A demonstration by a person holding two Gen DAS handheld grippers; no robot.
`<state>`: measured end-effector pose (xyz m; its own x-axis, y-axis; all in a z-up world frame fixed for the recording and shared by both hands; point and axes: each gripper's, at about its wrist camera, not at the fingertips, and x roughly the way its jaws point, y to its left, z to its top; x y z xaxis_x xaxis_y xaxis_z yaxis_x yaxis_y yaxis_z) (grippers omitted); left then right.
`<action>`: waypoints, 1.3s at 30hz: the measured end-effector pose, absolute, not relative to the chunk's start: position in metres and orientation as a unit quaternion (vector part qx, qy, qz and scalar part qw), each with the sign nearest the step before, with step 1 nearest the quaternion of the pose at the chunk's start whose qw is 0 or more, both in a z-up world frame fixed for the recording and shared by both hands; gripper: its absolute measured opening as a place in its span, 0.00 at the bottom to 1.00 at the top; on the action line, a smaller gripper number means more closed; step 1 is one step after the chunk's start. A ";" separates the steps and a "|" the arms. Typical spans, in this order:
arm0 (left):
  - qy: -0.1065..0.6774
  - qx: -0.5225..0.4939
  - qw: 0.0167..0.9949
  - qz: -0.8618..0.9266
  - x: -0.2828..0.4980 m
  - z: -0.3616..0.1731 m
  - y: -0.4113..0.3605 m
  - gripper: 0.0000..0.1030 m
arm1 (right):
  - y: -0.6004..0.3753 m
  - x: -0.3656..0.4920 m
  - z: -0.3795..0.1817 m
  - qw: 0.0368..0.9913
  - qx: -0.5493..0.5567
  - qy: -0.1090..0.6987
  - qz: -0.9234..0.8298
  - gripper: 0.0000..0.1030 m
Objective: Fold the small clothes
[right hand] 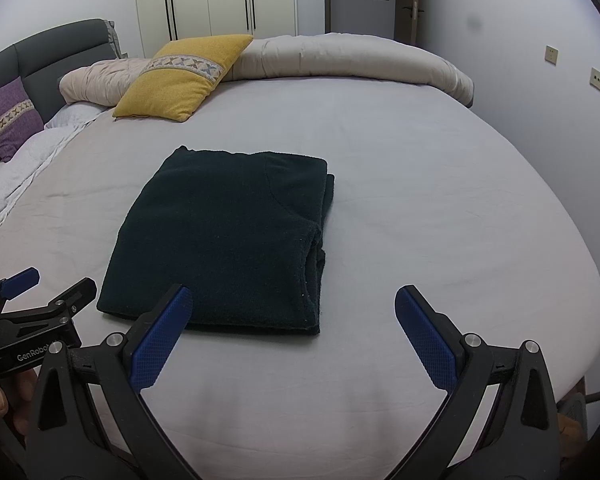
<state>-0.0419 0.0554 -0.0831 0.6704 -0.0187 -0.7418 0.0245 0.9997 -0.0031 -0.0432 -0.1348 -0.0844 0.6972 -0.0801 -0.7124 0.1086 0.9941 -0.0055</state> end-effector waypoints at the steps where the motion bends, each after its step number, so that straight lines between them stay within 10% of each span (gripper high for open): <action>1: 0.406 0.003 0.914 -0.012 -0.042 -0.083 0.056 1.00 | -0.135 -0.044 -0.085 0.921 0.018 0.386 -0.051 1.00; 39: 0.404 0.002 0.915 -0.016 -0.049 -0.087 0.058 1.00 | -0.132 -0.047 -0.087 0.920 0.024 0.388 -0.046 1.00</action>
